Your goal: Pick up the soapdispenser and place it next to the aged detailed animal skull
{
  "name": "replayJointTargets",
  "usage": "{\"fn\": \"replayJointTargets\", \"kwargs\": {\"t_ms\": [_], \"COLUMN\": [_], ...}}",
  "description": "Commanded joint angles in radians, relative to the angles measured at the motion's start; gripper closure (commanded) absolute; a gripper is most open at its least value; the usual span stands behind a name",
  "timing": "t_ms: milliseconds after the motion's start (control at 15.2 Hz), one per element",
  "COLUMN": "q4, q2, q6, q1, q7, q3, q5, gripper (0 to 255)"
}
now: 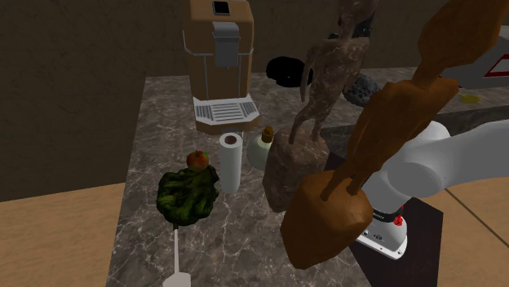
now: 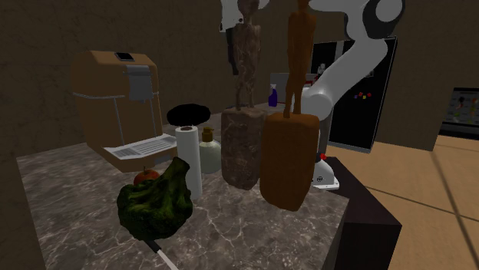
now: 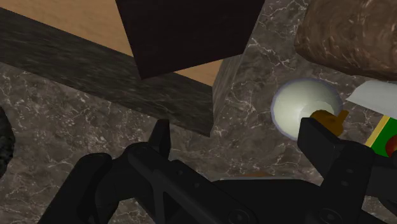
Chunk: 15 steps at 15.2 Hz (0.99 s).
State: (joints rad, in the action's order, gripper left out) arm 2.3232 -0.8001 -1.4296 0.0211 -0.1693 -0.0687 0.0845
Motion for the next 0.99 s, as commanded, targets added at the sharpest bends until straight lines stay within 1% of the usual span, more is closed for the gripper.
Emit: {"fn": "replayJointTargets", "kwargs": {"t_ms": [0, 462, 858, 924], "q4": [0.0, 0.11, 0.15, 0.152], "q2": [0.0, 0.087, 0.222, 0.249], "q6": [0.0, -0.198, -0.378, -0.408], "q1": [0.0, -0.028, -0.052, -0.048], "q7": [0.0, -0.147, -0.265, -0.281], "q3": [0.0, 0.098, 0.182, 0.202], "q5": [0.0, -0.079, -0.132, -0.141], "gripper": [0, 0, 0, 0]}}
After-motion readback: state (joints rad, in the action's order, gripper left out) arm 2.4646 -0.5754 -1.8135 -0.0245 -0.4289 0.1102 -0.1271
